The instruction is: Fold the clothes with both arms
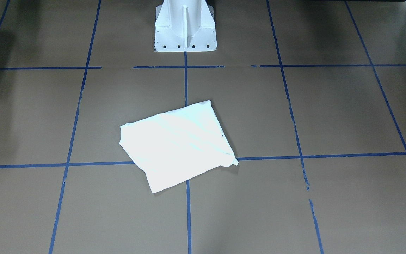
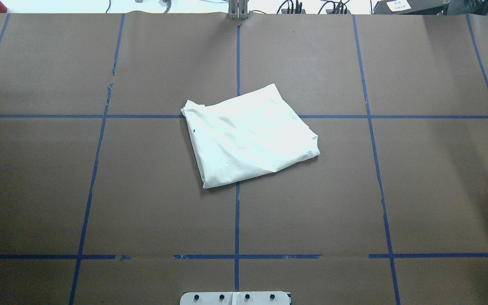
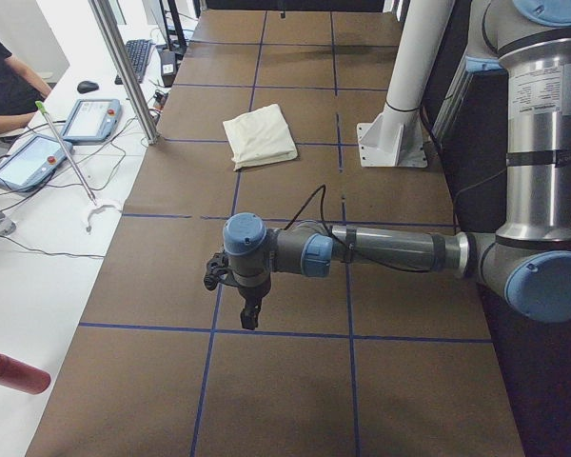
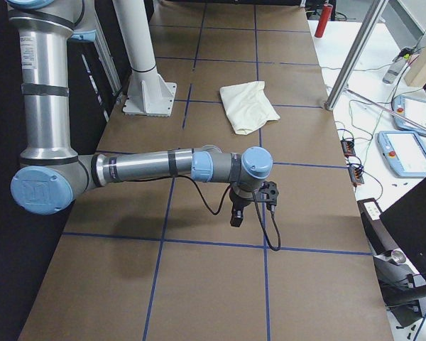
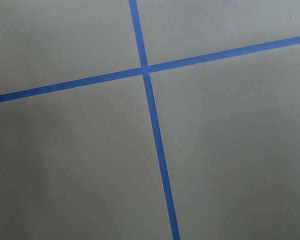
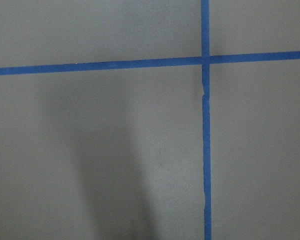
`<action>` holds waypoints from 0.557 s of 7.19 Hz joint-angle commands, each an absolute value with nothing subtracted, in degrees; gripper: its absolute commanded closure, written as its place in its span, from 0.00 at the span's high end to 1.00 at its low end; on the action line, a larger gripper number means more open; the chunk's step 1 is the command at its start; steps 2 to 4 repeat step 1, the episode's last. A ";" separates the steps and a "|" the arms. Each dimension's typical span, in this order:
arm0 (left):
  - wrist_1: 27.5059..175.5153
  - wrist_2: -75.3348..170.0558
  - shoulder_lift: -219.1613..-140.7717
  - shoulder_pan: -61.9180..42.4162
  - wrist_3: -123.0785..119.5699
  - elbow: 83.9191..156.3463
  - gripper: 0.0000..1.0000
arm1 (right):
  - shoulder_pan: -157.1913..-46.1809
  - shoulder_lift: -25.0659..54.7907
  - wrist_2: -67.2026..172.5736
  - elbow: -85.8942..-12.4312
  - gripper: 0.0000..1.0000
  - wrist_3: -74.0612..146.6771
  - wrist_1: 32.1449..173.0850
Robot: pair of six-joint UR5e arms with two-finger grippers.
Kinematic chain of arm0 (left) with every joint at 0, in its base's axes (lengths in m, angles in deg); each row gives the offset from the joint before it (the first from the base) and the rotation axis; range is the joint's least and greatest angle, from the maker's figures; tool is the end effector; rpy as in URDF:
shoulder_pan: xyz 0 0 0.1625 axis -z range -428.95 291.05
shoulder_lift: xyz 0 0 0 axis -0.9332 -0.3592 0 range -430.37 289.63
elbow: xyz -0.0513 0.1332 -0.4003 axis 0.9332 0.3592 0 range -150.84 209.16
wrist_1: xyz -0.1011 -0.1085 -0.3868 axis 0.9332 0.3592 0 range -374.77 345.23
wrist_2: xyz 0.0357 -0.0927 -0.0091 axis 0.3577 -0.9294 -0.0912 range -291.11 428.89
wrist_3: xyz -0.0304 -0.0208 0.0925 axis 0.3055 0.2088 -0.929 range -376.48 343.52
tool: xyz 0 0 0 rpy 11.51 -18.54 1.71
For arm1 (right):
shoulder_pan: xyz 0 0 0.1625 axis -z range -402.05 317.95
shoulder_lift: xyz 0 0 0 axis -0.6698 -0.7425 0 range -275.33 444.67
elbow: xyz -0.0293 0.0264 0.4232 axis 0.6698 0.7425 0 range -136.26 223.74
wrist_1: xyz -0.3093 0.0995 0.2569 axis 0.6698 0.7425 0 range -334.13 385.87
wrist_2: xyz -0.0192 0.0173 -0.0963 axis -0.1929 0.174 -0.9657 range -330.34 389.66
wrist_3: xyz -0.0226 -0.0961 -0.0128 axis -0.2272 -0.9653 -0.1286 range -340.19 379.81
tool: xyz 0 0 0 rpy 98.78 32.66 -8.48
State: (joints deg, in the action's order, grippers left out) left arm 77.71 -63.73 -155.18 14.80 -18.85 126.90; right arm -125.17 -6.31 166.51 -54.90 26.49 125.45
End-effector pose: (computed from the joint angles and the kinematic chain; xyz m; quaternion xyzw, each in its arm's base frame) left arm -0.0155 -0.4636 0.6325 0.0285 0.3643 0.0858 0.9269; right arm 0.0029 -0.4826 0.6065 -0.0622 -0.3929 0.0050 0.9175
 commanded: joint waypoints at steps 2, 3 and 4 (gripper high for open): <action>77.34 -63.82 -155.01 14.90 -18.77 127.51 1.00 | -125.20 -6.38 166.51 -54.96 1.00 26.49 125.45; 77.34 -63.82 -155.01 14.90 -18.77 127.51 1.00 | -125.20 -6.38 166.51 -54.96 1.00 26.49 125.45; 77.34 -63.82 -155.01 14.90 -18.77 127.51 1.00 | -125.20 -6.38 166.51 -54.96 1.00 26.49 125.45</action>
